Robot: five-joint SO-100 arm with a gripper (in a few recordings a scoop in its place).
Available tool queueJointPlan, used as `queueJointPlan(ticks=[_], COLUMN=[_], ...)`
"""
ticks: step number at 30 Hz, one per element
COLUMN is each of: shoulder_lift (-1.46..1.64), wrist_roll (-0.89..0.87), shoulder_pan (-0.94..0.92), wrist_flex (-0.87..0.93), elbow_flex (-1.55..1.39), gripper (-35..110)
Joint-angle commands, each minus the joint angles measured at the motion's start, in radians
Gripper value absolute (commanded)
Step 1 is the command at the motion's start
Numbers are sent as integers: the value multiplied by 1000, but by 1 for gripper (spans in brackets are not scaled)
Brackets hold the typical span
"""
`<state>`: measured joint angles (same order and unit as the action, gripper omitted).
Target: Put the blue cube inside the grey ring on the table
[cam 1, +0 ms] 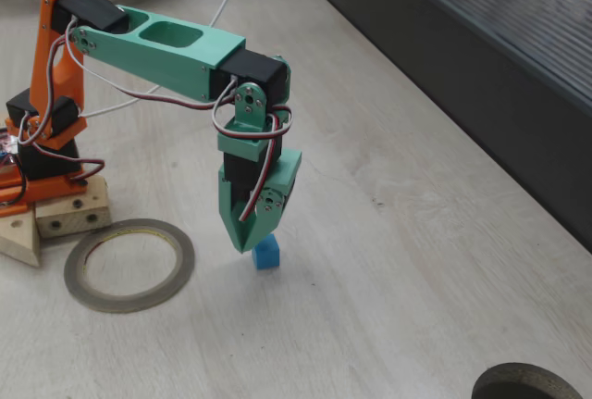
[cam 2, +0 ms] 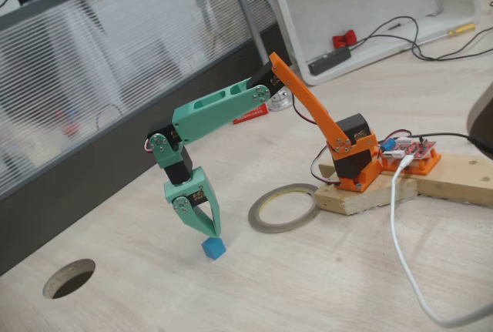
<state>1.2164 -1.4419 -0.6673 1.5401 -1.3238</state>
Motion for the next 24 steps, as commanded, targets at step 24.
queueJointPlan(ticks=[24], shoulder_lift=[29], wrist_roll=[-6], shoulder_pan=[-9], wrist_flex=[218], elbow_flex=[17], gripper=[50])
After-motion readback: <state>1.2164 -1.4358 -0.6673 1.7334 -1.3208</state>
